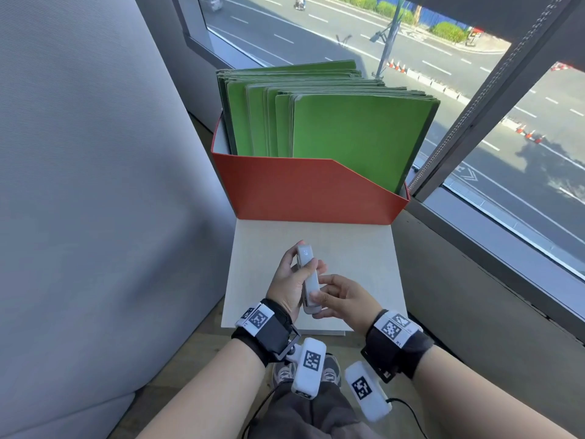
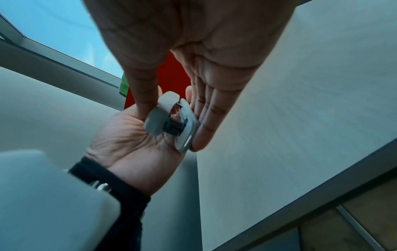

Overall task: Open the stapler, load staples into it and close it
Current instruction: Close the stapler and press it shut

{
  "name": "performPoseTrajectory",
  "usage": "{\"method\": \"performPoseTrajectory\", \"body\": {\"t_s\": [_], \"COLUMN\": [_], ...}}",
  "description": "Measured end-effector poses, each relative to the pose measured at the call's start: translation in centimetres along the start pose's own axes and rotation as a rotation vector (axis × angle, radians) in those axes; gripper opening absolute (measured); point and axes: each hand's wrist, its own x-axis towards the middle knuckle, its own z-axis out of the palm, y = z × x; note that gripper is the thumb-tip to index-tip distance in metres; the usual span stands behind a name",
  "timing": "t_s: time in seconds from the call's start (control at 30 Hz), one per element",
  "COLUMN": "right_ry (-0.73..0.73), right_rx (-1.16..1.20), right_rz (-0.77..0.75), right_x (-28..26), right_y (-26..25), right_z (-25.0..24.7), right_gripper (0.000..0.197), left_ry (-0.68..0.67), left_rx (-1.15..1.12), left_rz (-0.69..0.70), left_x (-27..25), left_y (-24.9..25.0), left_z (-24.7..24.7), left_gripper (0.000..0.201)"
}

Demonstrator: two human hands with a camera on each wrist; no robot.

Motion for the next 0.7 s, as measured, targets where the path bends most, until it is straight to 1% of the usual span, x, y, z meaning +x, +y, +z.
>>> {"method": "performPoseTrajectory", "body": {"t_s": [0.17,0.3,0.37,0.43,0.47,0.5,0.57,0.63,0.7], "right_ry": [0.008,0.034,0.054,0.069,0.082,0.099,0.127,0.131,0.124], "right_rx": [-0.052,-0.032,-0.015,-0.015,-0.019,-0.019,-0.009,-0.018,-0.081], "right_rz": [-0.032,-0.022,0.000,0.006,0.004,0.003,0.003,0.008,0.010], "right_x": [0.2,0.4,0.6,0.9,1.1,1.3,1.9,2.6,3.4], "right_y": [0.2,0.4,0.4,0.5,0.5,0.5,0.5,0.5,0.4], "right_z": [0.0,0.1,0.2,0.2,0.3,0.3,0.3,0.5,1.0], "right_gripper": [0.027,0.027,0.028,0.030,0.030,0.029,0.029,0.027,0.023], "left_ry": [-0.005,-0.006,-0.006,-0.032,-0.043,-0.048,-0.045,-0.028,0.006], "left_rx": [0.007,0.061,0.155,0.288,0.348,0.403,0.515,0.595,0.649], "left_rz": [0.000,-0.005,0.003,0.033,0.052,0.073,0.090,0.104,0.116], "left_x": [0.2,0.3,0.4,0.5,0.4,0.5,0.5,0.5,0.9], "left_y": [-0.1,0.1,0.2,0.4,0.6,0.7,0.9,0.9,0.9], "left_z": [-0.2,-0.2,-0.5,-0.9,-1.1,-1.4,-2.0,-2.7,-3.4], "left_gripper": [0.048,0.044,0.038,0.026,0.024,0.028,0.045,0.050,0.054]}}
